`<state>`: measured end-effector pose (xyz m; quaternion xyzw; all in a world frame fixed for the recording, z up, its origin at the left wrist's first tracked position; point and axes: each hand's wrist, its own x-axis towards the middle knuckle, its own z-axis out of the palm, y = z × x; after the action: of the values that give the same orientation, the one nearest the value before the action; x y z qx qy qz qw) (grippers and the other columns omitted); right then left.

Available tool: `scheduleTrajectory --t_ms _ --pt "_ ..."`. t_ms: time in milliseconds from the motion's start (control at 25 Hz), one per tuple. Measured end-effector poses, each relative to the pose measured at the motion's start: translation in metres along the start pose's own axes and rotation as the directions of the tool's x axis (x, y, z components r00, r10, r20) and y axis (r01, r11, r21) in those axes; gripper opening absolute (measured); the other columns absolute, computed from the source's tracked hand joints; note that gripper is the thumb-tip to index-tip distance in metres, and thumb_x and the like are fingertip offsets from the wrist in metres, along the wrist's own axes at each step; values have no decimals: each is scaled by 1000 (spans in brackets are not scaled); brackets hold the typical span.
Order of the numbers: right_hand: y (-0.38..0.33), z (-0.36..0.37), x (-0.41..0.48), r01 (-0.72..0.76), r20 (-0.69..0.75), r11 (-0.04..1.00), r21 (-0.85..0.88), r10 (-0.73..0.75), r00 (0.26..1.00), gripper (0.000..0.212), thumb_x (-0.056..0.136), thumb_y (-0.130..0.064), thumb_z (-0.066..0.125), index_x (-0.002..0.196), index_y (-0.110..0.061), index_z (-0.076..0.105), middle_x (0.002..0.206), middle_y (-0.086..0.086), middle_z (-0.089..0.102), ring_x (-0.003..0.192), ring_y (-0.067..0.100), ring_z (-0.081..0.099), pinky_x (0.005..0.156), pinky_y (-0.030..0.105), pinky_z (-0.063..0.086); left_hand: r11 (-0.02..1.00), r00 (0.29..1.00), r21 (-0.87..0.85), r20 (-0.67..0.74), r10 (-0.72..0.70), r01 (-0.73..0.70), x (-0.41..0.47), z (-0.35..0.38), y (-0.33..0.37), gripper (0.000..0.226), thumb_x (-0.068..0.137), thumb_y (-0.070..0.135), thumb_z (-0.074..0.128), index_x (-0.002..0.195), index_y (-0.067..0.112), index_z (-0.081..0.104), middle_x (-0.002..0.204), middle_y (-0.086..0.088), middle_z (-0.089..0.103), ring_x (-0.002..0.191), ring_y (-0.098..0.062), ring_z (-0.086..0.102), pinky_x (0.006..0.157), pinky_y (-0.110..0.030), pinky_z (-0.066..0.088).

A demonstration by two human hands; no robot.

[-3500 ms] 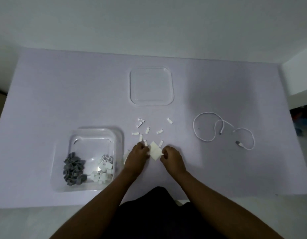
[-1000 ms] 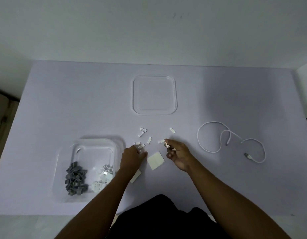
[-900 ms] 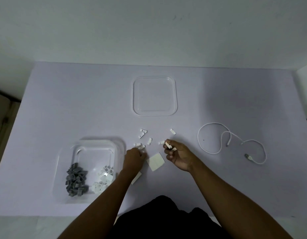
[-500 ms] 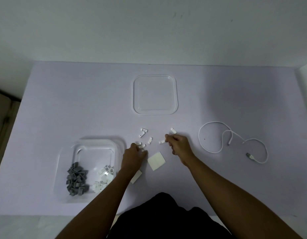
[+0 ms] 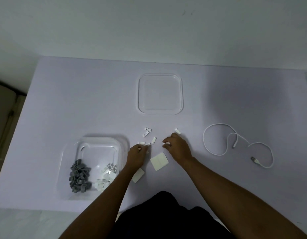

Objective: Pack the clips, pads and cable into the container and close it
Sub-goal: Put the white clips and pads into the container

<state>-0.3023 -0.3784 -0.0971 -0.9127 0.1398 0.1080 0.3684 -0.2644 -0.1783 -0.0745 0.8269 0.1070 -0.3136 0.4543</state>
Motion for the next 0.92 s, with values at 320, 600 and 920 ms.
scheduleTrajectory --t_ms 320,600,920 --pt "-16 -21 -2 -430 323 183 884 426 845 14 84 -12 59 72 -6 63 70 7 53 58 17 45 54 27 35 603 902 -673 289 -320 429 -8 -14 17 25 80 0 33 80 8 56 55 -4 51 41 -14 46 35 -18 31" --pt "-7 -44 -6 -334 307 -36 942 494 814 27 88 -19 49 63 -9 52 63 8 51 52 19 47 49 26 39 729 899 -527 286 -332 437 0 -18 21 23 84 17 46 62 19 40 51 4 28 41 -11 21 39 -20 15" --pt "11 -27 18 -276 -268 862 426 412 871 21 81 -20 80 100 -12 73 94 -5 70 82 11 65 75 23 49 955 985 281 -109 131 -96 6 -13 13 16 91 29 63 102 20 58 93 -1 67 84 -22 61 70 -26 39"
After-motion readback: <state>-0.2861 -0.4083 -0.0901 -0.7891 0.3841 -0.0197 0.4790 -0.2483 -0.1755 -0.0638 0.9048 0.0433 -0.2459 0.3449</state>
